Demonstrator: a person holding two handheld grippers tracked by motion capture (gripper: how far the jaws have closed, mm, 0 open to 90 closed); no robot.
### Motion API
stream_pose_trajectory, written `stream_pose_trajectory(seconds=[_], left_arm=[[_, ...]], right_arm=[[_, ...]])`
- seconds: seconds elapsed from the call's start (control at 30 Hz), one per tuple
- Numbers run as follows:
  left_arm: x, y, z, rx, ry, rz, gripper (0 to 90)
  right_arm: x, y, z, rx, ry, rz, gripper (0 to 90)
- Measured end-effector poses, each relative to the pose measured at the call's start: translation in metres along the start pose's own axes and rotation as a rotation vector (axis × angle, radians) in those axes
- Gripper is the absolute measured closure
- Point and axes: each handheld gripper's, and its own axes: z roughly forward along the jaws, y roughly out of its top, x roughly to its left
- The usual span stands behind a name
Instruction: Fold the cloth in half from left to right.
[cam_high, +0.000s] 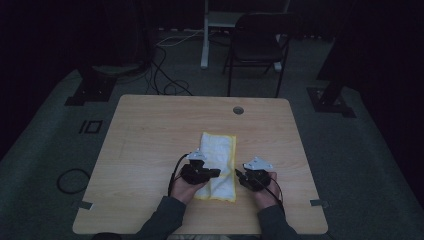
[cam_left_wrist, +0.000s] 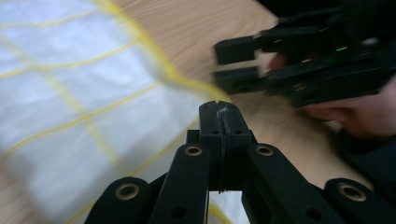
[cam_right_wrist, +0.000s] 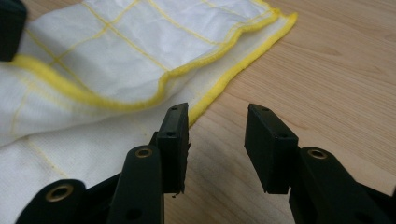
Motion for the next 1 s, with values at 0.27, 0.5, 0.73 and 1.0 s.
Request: stream_pose_trajectory(seconds=[0.27, 0.5, 0.73, 1.0], left_arm=[[-0.019, 0.007, 0.010, -0.007, -0.065, 0.022, 90.0], [-0.031, 0.006, 0.023, 0.018, -0.111, 0.046, 89.3], [-0.024, 0.006, 0.016, -0.016, -0.088, 0.034, 77.6], [-0.006, 0.001, -0.003, -0.048, 0.008, 0.014, 77.2]], right_arm=[[-0.003, -0.001, -0.001, 0.001, -0.015, 0.014, 60.3], [-0.005, -0.001, -0.001, 0.000, -0.025, 0.025, 60.5], [-0.004, 0.001, -0.001, -0.003, -0.018, 0.022, 60.1], [-0.001, 0.012, 0.000, -0.030, -0.004, 0.004, 59.3]])
